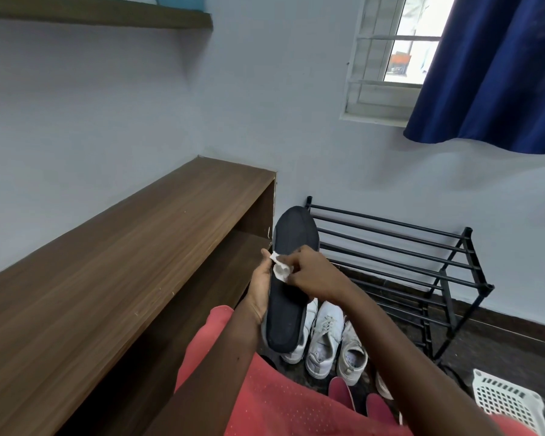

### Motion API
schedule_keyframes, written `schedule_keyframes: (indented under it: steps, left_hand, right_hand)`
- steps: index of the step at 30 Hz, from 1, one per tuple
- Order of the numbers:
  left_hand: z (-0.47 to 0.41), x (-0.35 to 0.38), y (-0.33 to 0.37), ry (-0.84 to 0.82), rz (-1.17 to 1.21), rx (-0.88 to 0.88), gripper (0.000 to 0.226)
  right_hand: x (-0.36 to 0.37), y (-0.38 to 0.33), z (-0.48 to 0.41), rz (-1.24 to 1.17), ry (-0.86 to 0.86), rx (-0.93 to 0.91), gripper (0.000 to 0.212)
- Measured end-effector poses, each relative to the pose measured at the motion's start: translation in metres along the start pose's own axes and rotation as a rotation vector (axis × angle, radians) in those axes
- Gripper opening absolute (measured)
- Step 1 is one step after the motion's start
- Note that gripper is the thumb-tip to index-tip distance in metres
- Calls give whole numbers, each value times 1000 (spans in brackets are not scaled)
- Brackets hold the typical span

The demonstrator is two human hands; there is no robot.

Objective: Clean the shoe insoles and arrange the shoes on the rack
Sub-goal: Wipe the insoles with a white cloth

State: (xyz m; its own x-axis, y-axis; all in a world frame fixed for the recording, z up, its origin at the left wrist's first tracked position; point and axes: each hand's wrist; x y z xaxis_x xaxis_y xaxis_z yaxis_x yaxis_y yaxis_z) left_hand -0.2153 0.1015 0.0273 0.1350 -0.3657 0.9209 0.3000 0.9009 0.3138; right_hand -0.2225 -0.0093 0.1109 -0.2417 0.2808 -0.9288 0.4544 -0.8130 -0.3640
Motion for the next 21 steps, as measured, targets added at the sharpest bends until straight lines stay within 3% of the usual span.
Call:
schedule_keyframes:
  steps: [2,4,9,14,18,21]
  left_hand:
    - [-2,-1,0,-12,11,-29,80]
    - [-2,2,-2,-18,6,-25,76]
    - [-2,9,-4,-32,-11,-22,72]
    - [5,4,1,-46,-63,-6,72]
    - [12,8,-3,-105,-59,5,67]
    - [13,11,-6,-96,-45,19,62]
  right_hand:
    - [-3,6,2,-104,-48,-11,33]
    - [-1,10,-3,-183,31,35,25]
    - [3,9,-11,-70,240,61,14]
    - [-3,17,-14,-163,335,64,13]
    - [-5,16,-22,7,378,120,16]
    - [10,10,-26,258,394,25,27]
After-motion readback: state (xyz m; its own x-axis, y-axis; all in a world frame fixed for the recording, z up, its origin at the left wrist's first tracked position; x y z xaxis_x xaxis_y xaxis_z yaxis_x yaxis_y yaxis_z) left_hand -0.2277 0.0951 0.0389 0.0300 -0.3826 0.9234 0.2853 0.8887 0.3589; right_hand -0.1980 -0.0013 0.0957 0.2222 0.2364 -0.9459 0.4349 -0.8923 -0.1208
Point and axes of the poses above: each hand's wrist, its own z-axis away from the middle knuckle, its own x-axis out of the palm, y = z × x, and after that the axes turned 13 degrees about z, right-handed
